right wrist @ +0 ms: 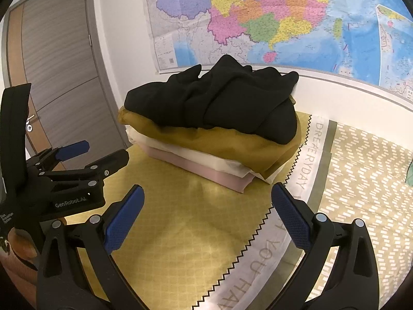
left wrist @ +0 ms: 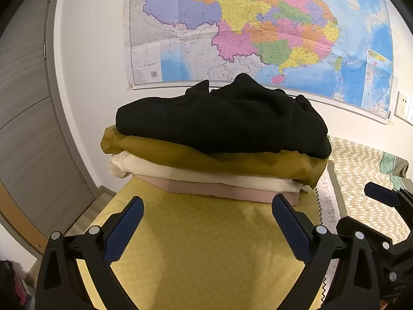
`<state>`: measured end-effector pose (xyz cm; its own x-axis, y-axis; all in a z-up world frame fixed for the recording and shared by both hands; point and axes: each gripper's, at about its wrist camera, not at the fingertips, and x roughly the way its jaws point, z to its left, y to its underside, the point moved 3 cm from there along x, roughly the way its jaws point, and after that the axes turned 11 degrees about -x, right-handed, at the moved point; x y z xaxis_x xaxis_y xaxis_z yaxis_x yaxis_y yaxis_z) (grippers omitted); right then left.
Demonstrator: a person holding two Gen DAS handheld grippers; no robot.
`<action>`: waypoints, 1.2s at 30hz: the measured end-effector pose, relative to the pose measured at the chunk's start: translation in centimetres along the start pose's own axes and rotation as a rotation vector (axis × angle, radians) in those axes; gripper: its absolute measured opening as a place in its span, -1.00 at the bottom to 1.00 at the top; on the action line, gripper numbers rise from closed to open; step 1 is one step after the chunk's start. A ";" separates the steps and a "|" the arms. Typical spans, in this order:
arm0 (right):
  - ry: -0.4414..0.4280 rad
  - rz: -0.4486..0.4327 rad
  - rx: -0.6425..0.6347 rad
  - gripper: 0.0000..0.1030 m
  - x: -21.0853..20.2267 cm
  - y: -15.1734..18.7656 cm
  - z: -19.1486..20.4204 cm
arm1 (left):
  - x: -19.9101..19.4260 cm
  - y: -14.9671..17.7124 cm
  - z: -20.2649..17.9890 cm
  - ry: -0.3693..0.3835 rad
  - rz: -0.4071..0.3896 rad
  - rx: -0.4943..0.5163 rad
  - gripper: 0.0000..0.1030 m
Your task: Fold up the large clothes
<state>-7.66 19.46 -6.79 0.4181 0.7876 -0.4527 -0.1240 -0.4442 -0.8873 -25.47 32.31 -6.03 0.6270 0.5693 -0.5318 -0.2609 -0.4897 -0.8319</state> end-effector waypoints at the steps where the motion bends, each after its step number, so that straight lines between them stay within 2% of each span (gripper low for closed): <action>1: -0.001 0.001 -0.001 0.89 0.0 0.0 0.0 | -0.1 0.0 0.0 0.001 0.001 0.001 0.87; 36: 0.000 0.005 0.006 0.89 -0.4 0.4 0.4 | -0.7 0.7 -0.3 0.003 -0.010 0.014 0.87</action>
<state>-8.29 19.15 -6.94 0.4178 0.7852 -0.4572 -0.1319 -0.4454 -0.8856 -25.87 31.38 -6.23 0.6316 0.5723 -0.5230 -0.2650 -0.4746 -0.8394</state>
